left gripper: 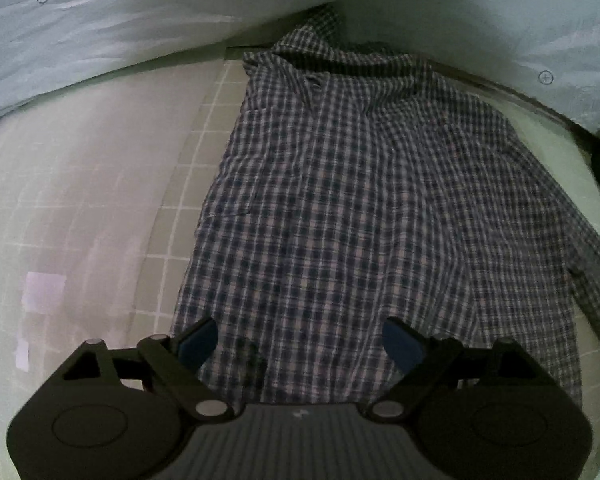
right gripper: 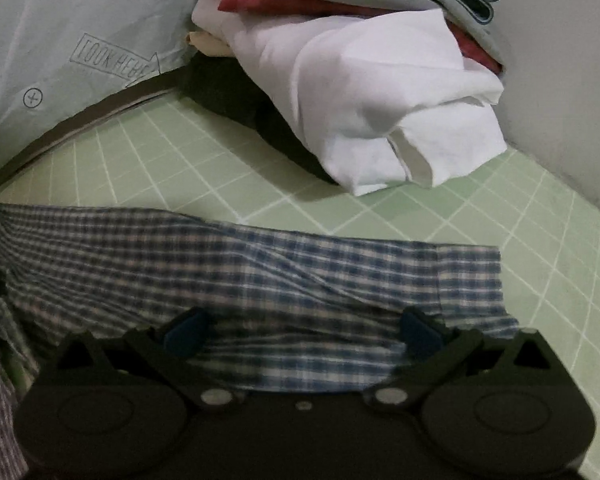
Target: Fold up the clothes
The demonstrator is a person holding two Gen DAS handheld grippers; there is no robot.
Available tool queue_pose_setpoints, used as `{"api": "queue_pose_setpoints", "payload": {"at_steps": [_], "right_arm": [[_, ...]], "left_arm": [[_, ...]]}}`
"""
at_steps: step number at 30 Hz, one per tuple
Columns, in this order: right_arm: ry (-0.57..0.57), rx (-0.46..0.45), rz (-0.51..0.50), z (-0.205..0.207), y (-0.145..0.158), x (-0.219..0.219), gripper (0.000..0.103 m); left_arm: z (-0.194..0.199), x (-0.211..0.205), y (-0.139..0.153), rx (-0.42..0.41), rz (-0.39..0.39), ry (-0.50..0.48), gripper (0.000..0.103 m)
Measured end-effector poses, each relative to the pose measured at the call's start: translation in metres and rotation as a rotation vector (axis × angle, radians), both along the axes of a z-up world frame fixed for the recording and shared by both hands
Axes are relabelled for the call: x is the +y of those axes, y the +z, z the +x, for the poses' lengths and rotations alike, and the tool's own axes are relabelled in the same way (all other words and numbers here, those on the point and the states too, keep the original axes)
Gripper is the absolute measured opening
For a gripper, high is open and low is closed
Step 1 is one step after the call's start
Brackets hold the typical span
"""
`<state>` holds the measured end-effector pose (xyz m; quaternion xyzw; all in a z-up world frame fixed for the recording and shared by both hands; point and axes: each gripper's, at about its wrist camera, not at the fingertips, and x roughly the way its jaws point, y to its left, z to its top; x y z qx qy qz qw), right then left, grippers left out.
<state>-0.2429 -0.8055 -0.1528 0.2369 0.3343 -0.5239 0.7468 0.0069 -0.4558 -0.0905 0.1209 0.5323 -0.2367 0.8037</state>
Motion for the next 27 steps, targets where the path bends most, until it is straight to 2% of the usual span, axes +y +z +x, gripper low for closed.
{"api": "queue_pose_setpoints", "payload": {"at_steps": [2, 4, 5, 6, 7, 8, 9, 13, 16, 20, 21, 23, 24, 25, 26, 27], "right_arm": [[0.025, 0.002, 0.017, 0.005, 0.002, -0.001, 0.103], [0.077, 0.001, 0.023, 0.009, 0.005, -0.001, 0.093], [0.110, -0.002, 0.018, 0.013, 0.008, 0.002, 0.079], [0.144, -0.005, 0.012, 0.016, 0.010, 0.004, 0.058], [0.175, -0.007, 0.008, 0.019, 0.013, 0.006, 0.044], [0.197, -0.006, 0.011, 0.023, 0.015, 0.009, 0.016], [0.219, -0.008, 0.012, 0.028, 0.017, 0.011, 0.002], [0.307, -0.018, 0.015, 0.049, 0.028, 0.022, 0.000], [0.385, -0.072, -0.021, 0.073, 0.050, 0.043, 0.000], [0.545, -0.253, -0.012, 0.115, 0.081, 0.087, 0.000], [0.605, -0.307, 0.012, 0.126, 0.087, 0.100, 0.000], [0.758, -0.394, 0.122, 0.146, 0.089, 0.125, 0.002], [0.817, -0.398, 0.155, 0.155, 0.087, 0.138, 0.012], [0.841, -0.365, 0.148, 0.161, 0.085, 0.150, 0.024], [0.859, -0.328, 0.136, 0.166, 0.082, 0.161, 0.054], [0.838, -0.273, 0.091, 0.167, 0.082, 0.170, 0.074]], "left_arm": [[0.002, -0.001, -0.002, 0.005, 0.009, 0.008, 0.090], [0.002, 0.000, -0.005, 0.006, 0.019, 0.014, 0.090], [0.002, 0.001, -0.006, 0.004, 0.027, 0.014, 0.090], [0.003, 0.002, -0.007, 0.000, 0.033, 0.013, 0.090], [0.003, 0.003, -0.008, -0.002, 0.039, 0.012, 0.090], [0.003, 0.005, -0.009, -0.003, 0.044, 0.012, 0.090], [0.004, 0.007, -0.010, -0.002, 0.047, 0.014, 0.090], [0.009, 0.017, -0.009, 0.005, 0.031, 0.025, 0.090], [0.011, 0.024, -0.007, 0.007, 0.009, 0.033, 0.090], [0.018, 0.031, -0.005, 0.013, -0.012, 0.038, 0.090], [0.020, 0.033, -0.004, 0.012, -0.017, 0.037, 0.090], [0.022, 0.036, -0.002, 0.010, -0.029, 0.035, 0.090], [0.024, 0.036, 0.001, 0.007, -0.039, 0.032, 0.090], [0.025, 0.037, 0.003, 0.005, -0.049, 0.030, 0.090], [0.027, 0.038, 0.006, 0.005, -0.060, 0.028, 0.090], [0.028, 0.038, 0.009, 0.004, -0.070, 0.025, 0.090]]}}
